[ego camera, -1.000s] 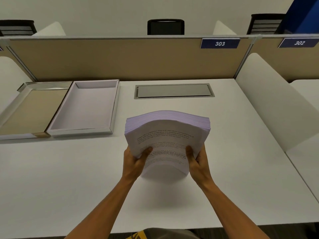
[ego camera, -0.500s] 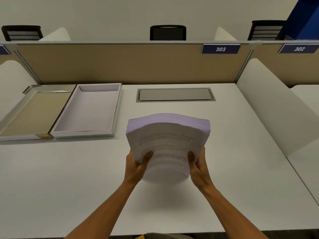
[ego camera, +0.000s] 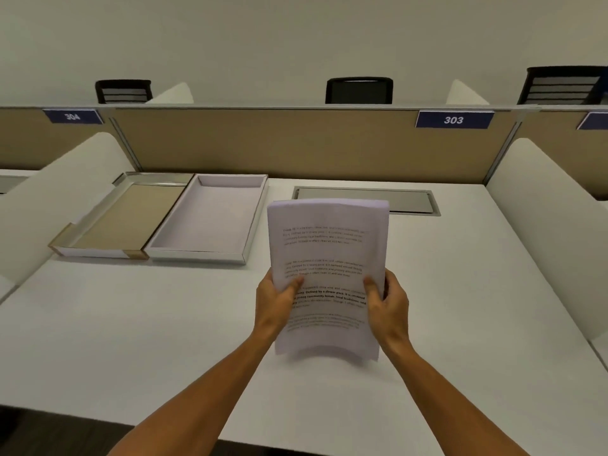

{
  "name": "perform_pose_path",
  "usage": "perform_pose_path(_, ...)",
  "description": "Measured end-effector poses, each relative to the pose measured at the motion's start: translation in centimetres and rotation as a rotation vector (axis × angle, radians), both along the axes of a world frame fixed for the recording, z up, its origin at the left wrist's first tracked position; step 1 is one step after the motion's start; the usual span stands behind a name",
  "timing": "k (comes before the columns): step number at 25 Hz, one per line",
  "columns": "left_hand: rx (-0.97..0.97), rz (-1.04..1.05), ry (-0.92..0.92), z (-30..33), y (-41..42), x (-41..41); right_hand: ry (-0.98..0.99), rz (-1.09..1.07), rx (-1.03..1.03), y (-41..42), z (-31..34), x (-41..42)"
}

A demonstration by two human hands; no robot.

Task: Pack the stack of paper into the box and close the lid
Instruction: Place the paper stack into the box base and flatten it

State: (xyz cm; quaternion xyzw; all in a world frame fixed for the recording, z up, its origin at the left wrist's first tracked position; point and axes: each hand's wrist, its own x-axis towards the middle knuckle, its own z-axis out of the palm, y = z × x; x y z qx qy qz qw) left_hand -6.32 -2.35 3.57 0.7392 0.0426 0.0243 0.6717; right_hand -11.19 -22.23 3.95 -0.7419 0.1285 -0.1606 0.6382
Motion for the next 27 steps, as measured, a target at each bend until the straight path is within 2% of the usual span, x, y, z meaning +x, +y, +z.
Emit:
perform_pose_path(4,0.120,0.070,0.152,1.8,0.5,1.4,0.157,-0.002,-0.014,1.0,1.3,2.8)
perform_pose_path(9,0.095,0.113,0.344,4.0,3.4,2.9,0.361,0.110,0.075,3.7,2.8,5.8)
perform_pose_path(18,0.226,0.167,0.403,5.7,13.8,10.8,0.452,0.157,0.217,13.5,3.1,14.4)
perform_pose_path(27,0.279,0.066,0.420,7.2,25.4,24.9,0.524,0.108,0.306,23.9,3.8,27.2)
